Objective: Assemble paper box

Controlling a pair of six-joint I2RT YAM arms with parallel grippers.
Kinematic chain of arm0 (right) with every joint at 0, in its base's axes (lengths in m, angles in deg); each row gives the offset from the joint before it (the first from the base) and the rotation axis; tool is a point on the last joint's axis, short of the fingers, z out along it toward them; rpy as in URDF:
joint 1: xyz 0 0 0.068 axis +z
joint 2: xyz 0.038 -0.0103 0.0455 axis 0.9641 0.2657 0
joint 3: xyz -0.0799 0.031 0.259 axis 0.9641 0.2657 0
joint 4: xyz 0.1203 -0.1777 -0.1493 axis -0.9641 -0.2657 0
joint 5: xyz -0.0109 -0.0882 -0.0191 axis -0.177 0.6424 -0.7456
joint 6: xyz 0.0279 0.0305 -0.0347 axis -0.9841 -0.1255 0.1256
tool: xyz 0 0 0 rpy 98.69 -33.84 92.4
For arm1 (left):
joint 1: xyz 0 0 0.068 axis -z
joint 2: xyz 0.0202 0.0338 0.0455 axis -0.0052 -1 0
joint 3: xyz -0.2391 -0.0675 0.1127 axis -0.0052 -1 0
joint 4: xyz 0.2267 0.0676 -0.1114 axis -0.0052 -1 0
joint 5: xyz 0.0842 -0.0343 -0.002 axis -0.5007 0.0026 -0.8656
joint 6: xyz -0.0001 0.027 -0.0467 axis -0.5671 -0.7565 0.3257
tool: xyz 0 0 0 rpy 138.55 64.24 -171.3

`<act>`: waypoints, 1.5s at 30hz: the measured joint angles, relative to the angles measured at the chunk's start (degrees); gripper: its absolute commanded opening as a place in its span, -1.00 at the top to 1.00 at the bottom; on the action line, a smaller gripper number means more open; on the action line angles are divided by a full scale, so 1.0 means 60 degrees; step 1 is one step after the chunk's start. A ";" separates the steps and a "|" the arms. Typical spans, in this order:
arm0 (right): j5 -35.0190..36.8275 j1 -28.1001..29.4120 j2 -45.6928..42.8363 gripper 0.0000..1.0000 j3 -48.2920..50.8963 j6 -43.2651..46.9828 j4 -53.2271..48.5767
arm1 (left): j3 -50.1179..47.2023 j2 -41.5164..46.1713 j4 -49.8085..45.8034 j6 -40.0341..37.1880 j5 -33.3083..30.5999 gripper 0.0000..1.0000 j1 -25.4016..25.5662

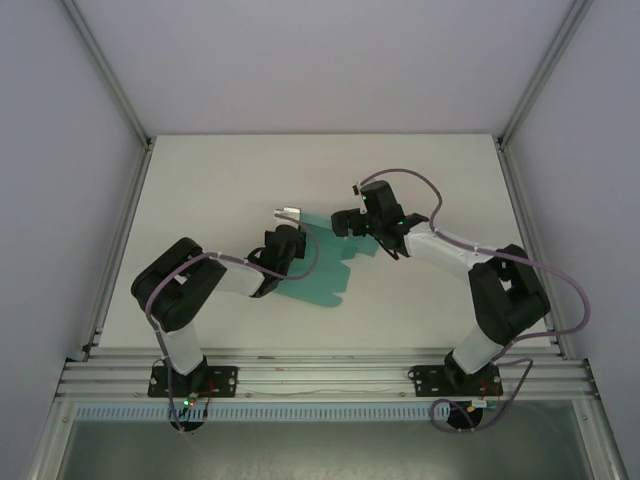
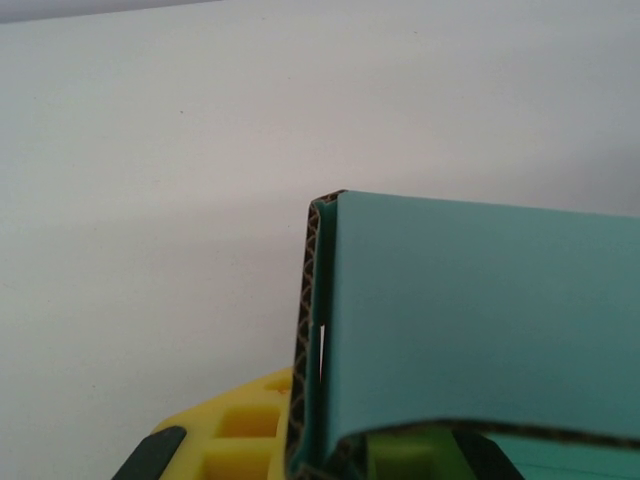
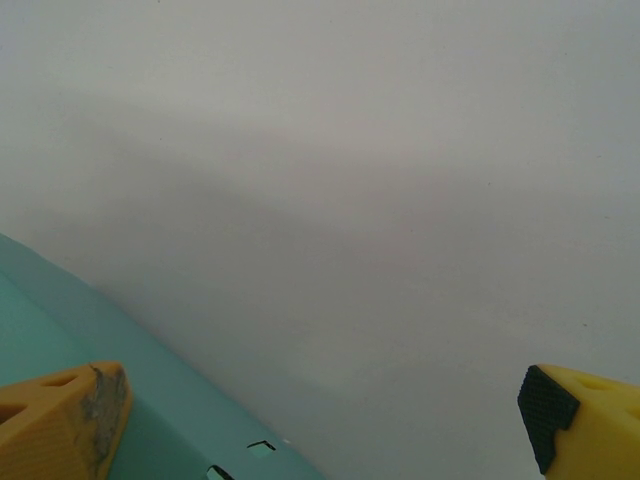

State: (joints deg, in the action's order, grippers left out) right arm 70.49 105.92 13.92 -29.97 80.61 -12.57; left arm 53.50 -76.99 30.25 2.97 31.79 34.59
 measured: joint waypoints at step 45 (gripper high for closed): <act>-0.2127 -0.2667 -0.6094 -0.90 0.2929 -0.0113 -0.1253 | -0.0102 0.2543 -0.1417 0.1395 0.0047 1.00 0.0058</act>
State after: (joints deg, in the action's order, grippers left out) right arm 57.73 89.93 -22.64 -12.40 79.94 -20.09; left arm 52.88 -61.73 21.75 11.34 32.07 34.94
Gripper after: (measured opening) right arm 0.952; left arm 0.091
